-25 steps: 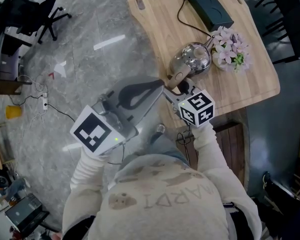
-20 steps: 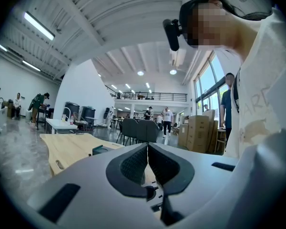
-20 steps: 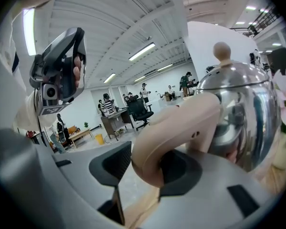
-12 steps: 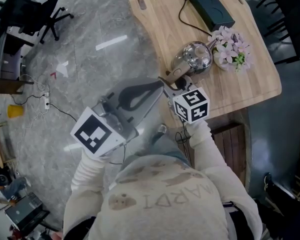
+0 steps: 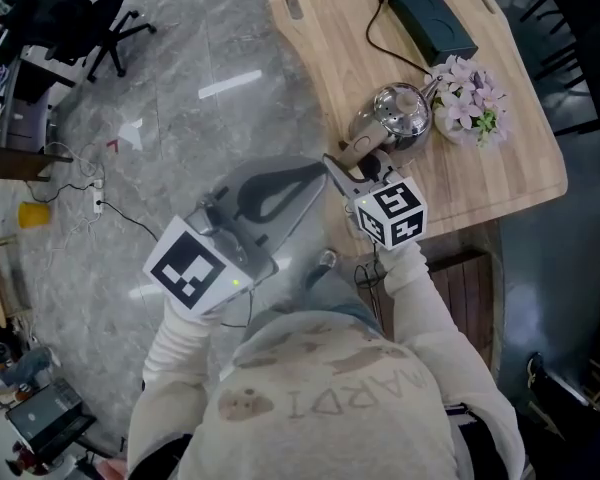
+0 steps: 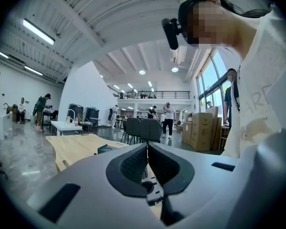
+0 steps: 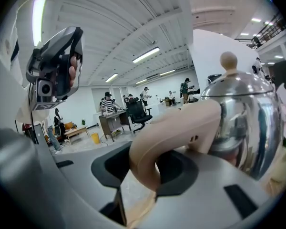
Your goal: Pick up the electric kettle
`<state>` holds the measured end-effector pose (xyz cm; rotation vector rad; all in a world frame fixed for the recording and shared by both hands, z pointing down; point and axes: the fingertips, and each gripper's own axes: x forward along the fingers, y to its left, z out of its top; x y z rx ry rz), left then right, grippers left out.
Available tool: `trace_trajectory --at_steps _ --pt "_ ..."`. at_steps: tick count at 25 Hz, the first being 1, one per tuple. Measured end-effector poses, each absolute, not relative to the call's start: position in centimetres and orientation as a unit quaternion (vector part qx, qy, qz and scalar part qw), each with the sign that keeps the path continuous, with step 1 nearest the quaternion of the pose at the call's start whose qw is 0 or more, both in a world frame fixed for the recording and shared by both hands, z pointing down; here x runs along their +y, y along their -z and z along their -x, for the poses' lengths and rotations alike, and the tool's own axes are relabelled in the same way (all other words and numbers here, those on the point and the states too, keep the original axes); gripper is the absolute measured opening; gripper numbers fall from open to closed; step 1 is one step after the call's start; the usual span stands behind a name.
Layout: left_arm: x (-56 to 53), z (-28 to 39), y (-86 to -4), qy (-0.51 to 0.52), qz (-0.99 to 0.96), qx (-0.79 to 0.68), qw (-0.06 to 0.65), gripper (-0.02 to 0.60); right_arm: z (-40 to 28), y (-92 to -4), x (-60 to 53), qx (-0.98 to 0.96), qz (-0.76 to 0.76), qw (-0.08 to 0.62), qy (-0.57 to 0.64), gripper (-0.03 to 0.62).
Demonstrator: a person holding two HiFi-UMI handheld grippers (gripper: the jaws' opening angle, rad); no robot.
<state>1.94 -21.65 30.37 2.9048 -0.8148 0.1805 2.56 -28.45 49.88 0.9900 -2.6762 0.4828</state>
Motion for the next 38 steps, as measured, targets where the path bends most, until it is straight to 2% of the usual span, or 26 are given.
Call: trace_trajectory --at_steps 17,38 --pt "-18.6 -1.1 -28.9 -0.059 -0.959 -0.273 0.037 0.014 -1.8 -44.3 -25.8 -0.936 -0.312 0.107 -0.120 0.144" --pt "-10.5 0.4 -26.0 -0.038 -0.971 -0.234 0.008 0.014 -0.2 -35.7 -14.5 -0.944 -0.305 0.112 -0.064 0.144"
